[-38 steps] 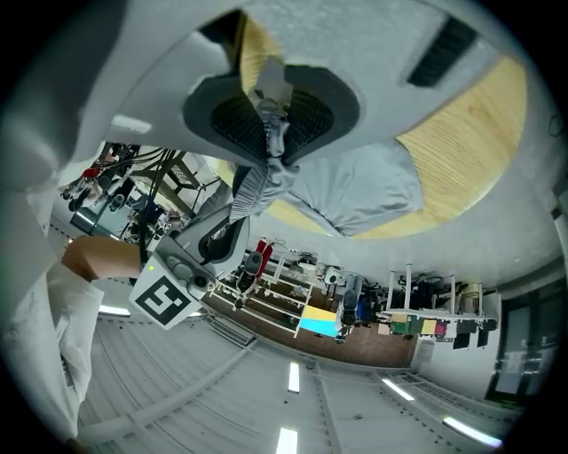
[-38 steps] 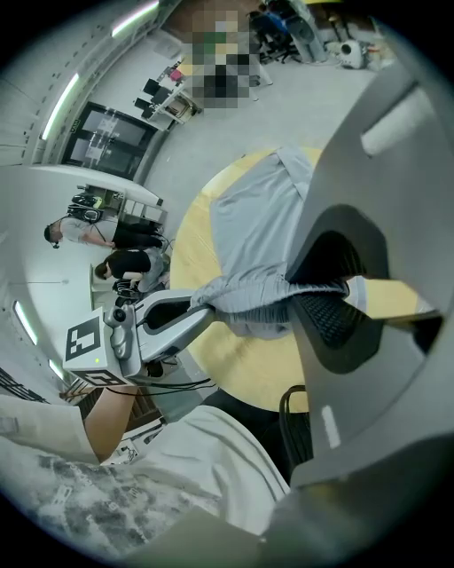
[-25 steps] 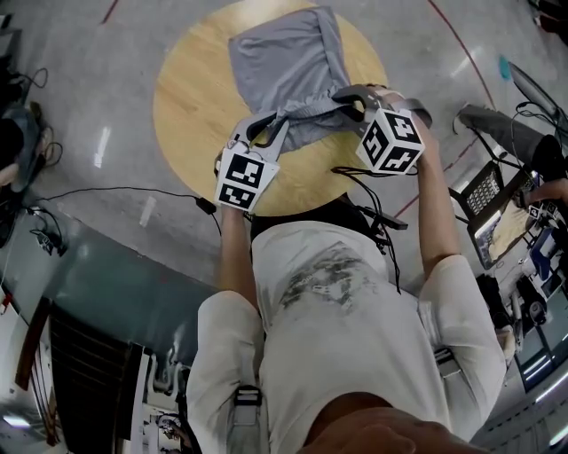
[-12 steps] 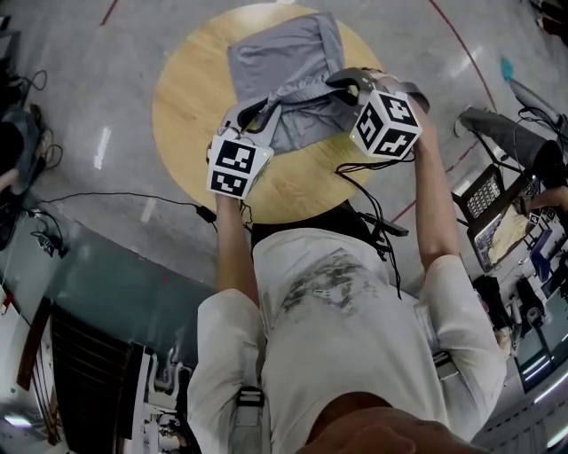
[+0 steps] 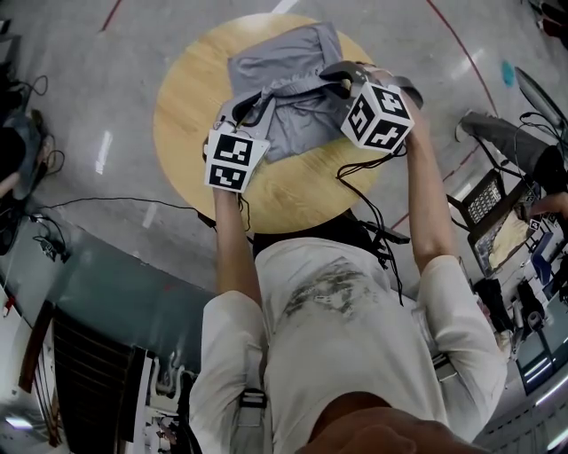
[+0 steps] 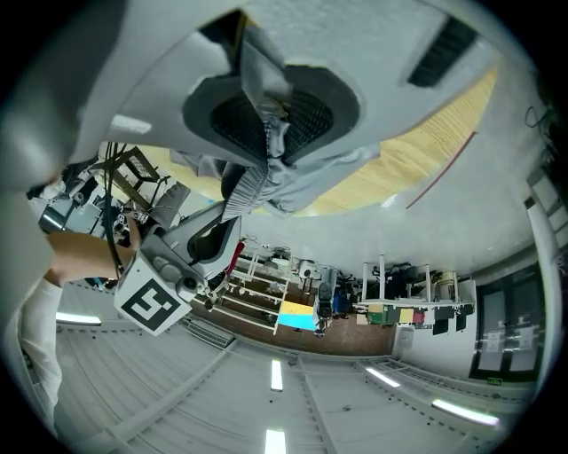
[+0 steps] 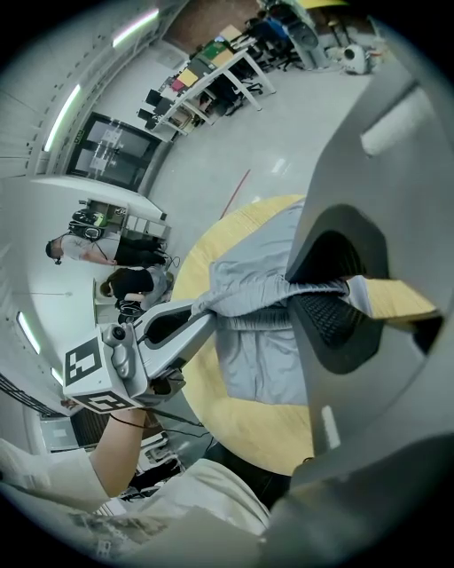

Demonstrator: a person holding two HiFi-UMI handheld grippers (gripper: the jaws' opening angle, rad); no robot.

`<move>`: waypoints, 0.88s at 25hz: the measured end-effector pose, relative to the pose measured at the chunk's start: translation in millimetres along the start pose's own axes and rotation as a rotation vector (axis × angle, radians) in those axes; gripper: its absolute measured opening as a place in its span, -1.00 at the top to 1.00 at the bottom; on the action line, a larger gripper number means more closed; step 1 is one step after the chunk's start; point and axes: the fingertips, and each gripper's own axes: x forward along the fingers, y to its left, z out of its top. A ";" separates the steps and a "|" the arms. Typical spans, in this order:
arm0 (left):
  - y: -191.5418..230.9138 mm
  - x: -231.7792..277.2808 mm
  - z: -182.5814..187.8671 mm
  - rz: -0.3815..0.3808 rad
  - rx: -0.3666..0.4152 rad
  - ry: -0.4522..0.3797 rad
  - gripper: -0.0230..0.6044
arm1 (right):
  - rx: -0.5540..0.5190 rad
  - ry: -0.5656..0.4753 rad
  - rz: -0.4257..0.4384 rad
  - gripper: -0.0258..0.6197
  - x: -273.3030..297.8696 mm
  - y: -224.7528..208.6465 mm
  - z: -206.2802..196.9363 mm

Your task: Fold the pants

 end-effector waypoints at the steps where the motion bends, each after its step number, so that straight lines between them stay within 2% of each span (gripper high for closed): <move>1: 2.9 2.1 0.5 0.002 -0.002 0.002 0.71 | 0.002 0.001 -0.001 0.82 1.9 -2.4 -0.3; 9: 25.5 18.3 3.8 0.052 0.012 0.010 0.69 | 0.015 -0.001 -0.032 0.80 16.9 -24.2 -0.3; 16: 38.7 25.1 3.1 0.130 0.030 0.002 0.62 | 0.015 -0.016 -0.151 0.73 23.9 -37.2 0.7; 22: 60.3 15.5 15.3 0.234 0.007 -0.048 0.54 | 0.025 -0.051 -0.272 0.61 15.4 -59.5 9.7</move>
